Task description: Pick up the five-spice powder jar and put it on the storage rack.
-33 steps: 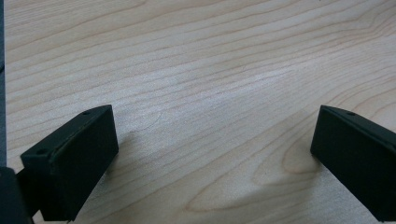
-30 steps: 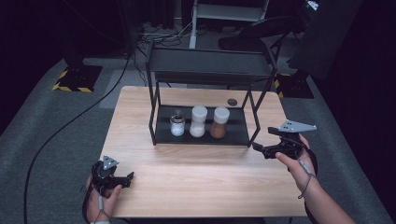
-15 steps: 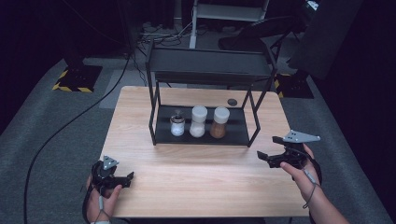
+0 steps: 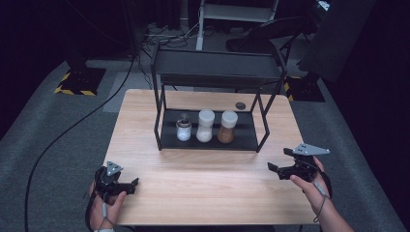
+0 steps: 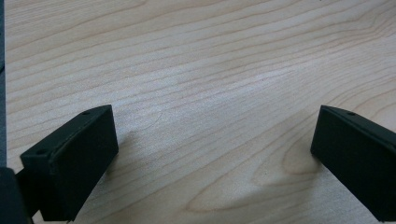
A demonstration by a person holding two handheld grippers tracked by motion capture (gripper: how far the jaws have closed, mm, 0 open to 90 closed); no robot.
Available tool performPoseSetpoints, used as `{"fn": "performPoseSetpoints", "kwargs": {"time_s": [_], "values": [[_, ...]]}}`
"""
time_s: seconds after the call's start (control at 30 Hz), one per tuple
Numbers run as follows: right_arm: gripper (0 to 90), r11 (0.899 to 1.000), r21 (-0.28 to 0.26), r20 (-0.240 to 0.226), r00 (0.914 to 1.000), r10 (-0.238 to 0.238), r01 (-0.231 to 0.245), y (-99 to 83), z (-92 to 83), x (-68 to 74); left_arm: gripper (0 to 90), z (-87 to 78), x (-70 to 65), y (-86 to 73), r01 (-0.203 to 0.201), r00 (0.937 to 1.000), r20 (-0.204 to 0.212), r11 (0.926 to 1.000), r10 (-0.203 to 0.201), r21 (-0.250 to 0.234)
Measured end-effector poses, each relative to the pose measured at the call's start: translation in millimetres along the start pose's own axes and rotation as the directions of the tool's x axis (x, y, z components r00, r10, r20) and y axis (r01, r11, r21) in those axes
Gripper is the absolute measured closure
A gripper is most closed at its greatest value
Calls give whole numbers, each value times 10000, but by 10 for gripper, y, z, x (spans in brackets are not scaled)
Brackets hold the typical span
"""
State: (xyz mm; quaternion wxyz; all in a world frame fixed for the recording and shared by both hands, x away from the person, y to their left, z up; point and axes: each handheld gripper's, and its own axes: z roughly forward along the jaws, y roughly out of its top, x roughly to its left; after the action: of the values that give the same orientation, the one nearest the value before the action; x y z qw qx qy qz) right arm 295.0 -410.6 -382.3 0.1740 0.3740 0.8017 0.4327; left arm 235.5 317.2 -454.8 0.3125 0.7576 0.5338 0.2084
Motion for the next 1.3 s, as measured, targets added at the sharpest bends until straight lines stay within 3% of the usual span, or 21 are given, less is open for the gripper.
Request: {"fn": "performPoseSetpoints", "kwargs": {"time_s": [0.33, 1.3], "values": [[33, 9995, 166, -220, 9994, 265, -262, -202, 92, -54, 1, 0, 0, 0, 1, 10000, 0, 10000, -1, -1], [34, 9924, 1007, -55, 9975, 709, -700, -559, 300, -67, 1, 1, -1, 0, 14, 10000, -5, 10000, -14, -2]]}}
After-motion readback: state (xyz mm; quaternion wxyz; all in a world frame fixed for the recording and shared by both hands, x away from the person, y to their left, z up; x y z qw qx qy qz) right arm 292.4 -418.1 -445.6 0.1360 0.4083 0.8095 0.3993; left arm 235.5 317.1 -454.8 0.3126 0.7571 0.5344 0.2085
